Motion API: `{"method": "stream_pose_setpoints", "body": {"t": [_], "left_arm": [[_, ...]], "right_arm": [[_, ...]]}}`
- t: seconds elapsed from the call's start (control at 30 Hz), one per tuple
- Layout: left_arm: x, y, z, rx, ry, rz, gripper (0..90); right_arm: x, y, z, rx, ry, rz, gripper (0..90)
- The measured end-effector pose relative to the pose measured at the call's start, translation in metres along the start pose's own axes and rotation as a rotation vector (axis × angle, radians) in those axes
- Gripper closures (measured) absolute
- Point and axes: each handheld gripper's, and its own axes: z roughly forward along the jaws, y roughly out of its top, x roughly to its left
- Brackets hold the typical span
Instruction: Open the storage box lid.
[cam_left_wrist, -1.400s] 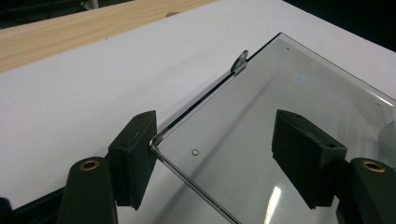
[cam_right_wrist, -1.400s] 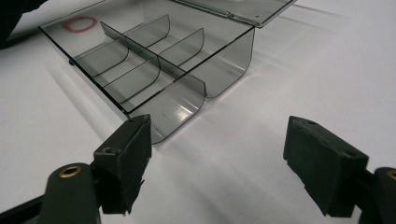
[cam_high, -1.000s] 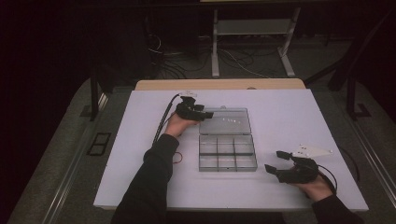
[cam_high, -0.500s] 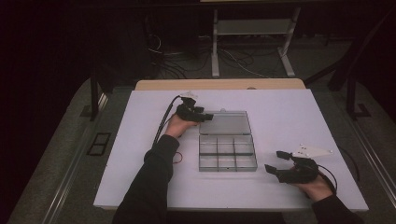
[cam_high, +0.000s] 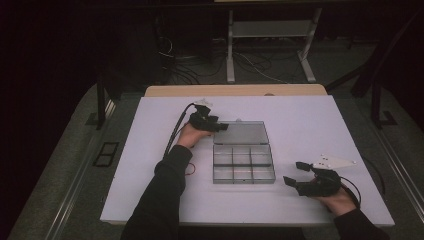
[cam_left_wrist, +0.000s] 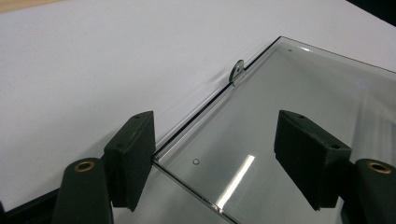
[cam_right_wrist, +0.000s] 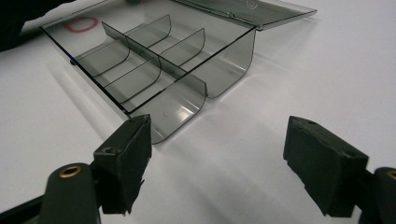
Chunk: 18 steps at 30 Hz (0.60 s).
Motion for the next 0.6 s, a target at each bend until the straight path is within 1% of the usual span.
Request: {"method": "stream_pose_setpoints", "body": {"t": [0.1,0.23,0.27,0.33,0.37,0.43,0.53,0.57,0.6], "left_arm": [[0.0,0.0,0.0,0.006,0.006,0.007,29.7],[0.001,0.0,-0.001,-0.002,0.012,0.005,29.4],[0.001,0.0,-0.001,-0.014,0.014,-0.008,29.0],[0.001,0.0,-0.003,-0.011,0.019,-0.003,28.4],[0.001,0.001,-0.004,-0.009,0.022,0.002,28.1],[-0.002,0.004,-0.008,-0.023,0.028,0.001,27.5],[-0.006,0.008,-0.014,-0.031,0.027,0.02,26.8],[-0.009,0.008,-0.015,-0.046,0.028,0.008,26.4],[-0.011,0.009,-0.017,-0.045,0.031,0.023,25.7]], "right_arm": [[0.0,0.0,0.0,-0.001,0.0,-0.001,23.0],[0.0,0.0,0.0,-0.001,-0.002,0.0,23.0],[0.0,0.0,-0.001,-0.001,-0.002,0.002,23.0],[0.0,0.001,-0.001,-0.005,-0.003,0.003,23.0],[0.0,0.001,0.0,-0.006,-0.003,0.006,23.0],[0.0,0.002,0.0,-0.007,0.0,0.004,23.0],[0.0,0.002,0.001,-0.001,0.004,0.007,23.0],[0.0,0.002,0.001,0.0,0.003,0.007,23.0],[0.0,0.002,0.001,-0.002,0.001,0.007,23.0]]}}
